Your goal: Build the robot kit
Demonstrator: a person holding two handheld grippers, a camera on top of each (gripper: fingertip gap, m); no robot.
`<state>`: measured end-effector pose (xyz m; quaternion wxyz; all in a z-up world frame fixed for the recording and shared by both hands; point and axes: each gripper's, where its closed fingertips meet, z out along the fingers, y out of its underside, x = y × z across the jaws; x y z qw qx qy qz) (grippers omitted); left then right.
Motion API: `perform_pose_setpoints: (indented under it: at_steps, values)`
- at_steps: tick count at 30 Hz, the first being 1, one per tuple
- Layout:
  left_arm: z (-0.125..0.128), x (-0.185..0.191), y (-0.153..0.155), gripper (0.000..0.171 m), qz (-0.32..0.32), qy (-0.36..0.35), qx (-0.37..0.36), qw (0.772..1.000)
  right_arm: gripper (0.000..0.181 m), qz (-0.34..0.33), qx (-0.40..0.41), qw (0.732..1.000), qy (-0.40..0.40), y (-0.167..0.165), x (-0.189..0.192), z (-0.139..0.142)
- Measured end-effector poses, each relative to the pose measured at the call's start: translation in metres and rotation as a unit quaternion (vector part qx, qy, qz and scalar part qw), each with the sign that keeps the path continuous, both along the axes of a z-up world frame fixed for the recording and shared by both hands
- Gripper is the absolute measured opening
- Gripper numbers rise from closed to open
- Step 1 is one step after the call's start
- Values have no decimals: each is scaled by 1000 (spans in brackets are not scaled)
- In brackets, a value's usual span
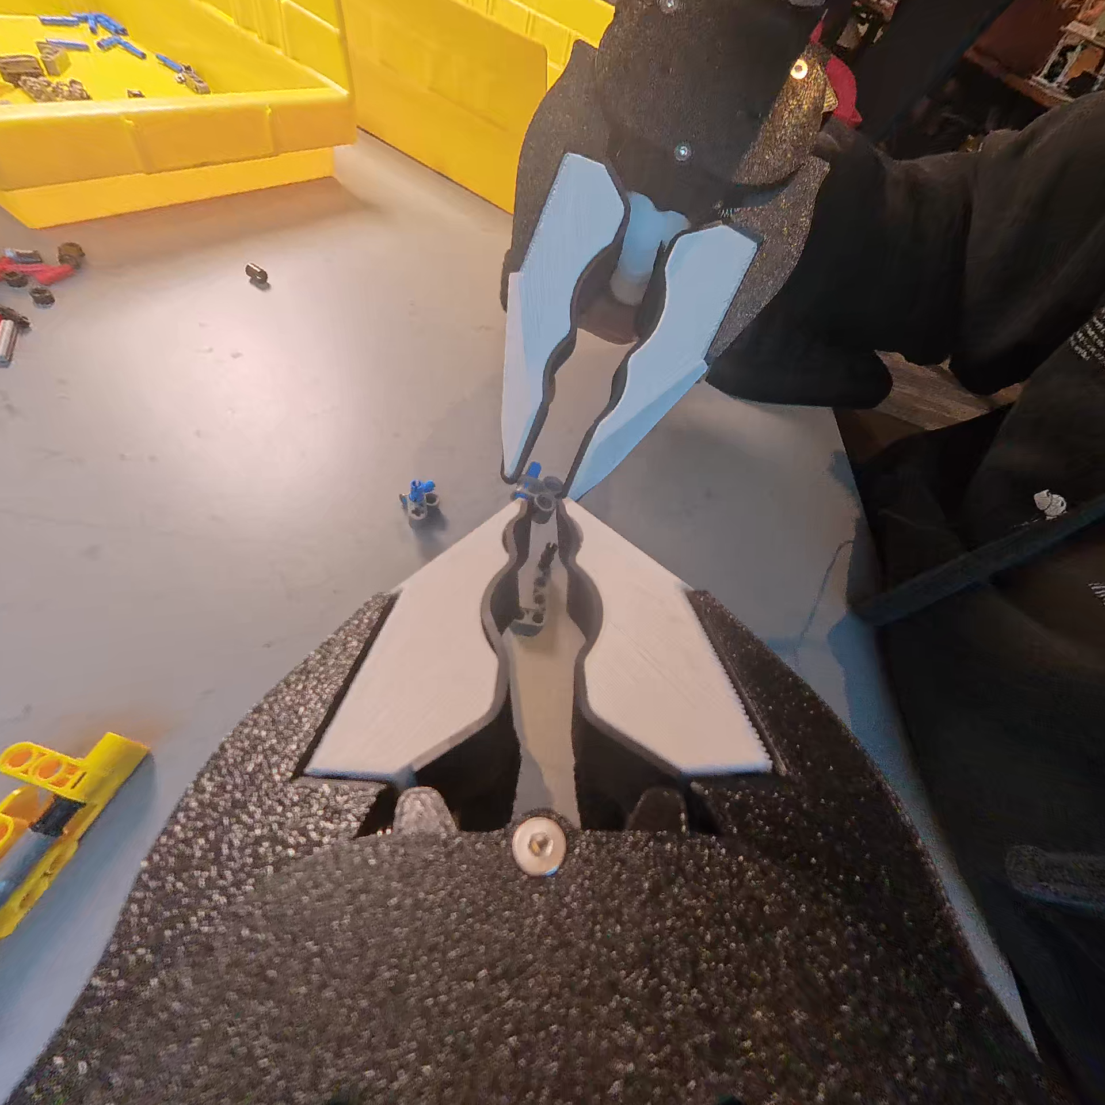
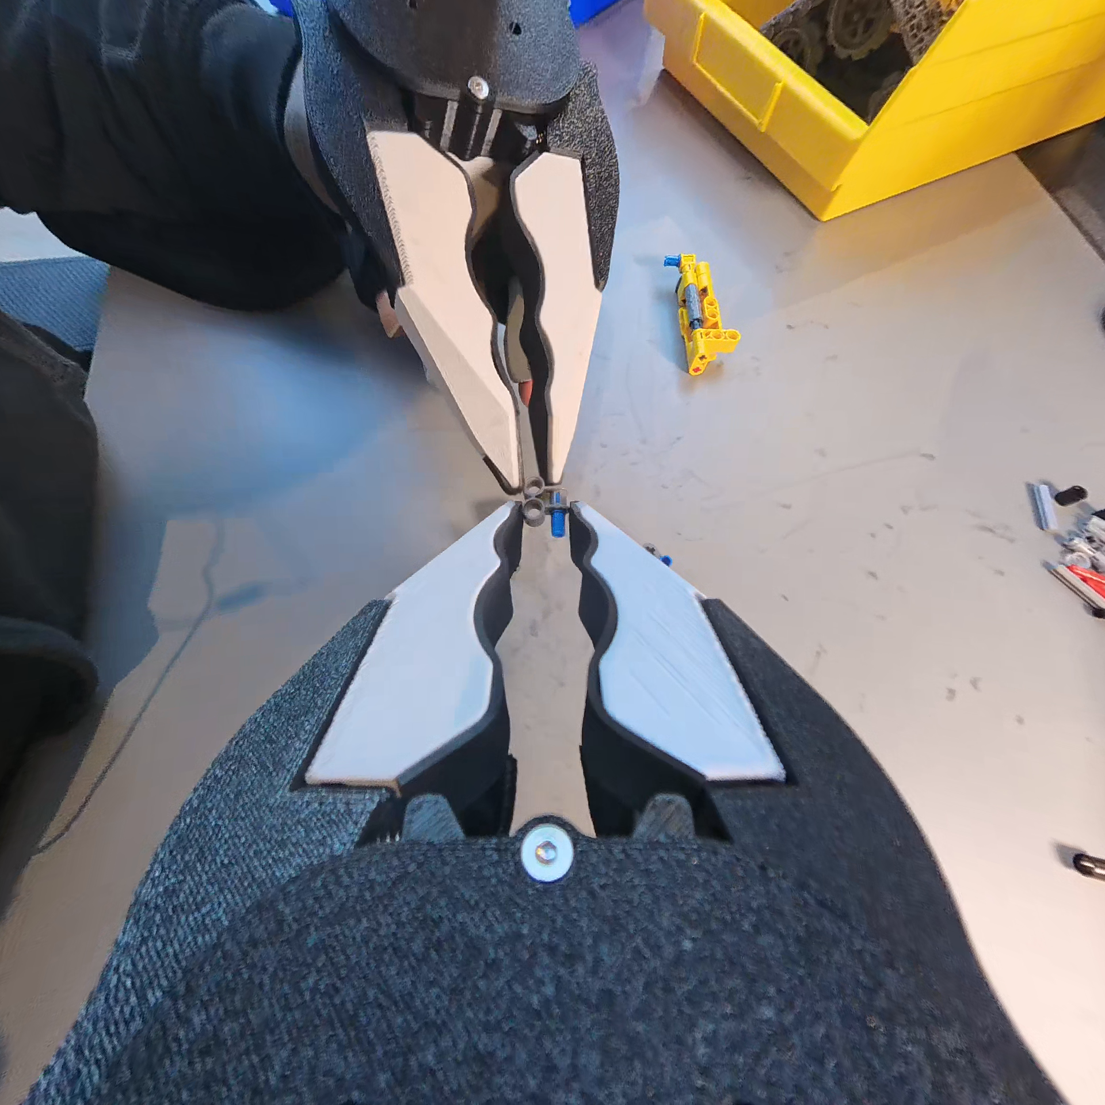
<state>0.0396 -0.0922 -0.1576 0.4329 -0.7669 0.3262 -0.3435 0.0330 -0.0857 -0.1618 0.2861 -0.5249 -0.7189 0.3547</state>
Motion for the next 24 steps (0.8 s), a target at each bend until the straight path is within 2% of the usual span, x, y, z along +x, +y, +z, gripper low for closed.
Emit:
perform_pose_setpoints:
  at_steps: [5, 8, 10, 12, 14, 16, 20, 24]
  values:
    - [8, 0, 1, 6, 3, 4, 35, 999, 15, -26, -20, 999, 11, 1, -1, 9]
    - [18, 3, -7, 6, -26, -14, 51, 998, 15, -17, -26, 999, 33, -4, 2, 19]
    - [25, 7, -19, 6, -68, -30, 65, 995, 15, 18, -40, 998, 45, -16, 8, 26]
    - [31, 14, -36, 6, -126, -45, 78, 988, 14, 83, -56, 993, 56, -33, 18, 32]
    - [32, 20, -49, 6, -167, -48, 83, 981, 15, 139, -63, 986, 61, -48, 27, 34]
    - [29, 24, -56, 6, -192, -42, 80, 977, 18, 163, -66, 982, 65, -53, 29, 36]
    - [32, 26, -61, 6, -208, -58, 79, 973, 20, 207, -61, 974, 63, -61, 31, 36]
    - [38, 24, -60, 6, -202, -79, 86, 972, 17, 209, -48, 974, 80, -62, 27, 40]
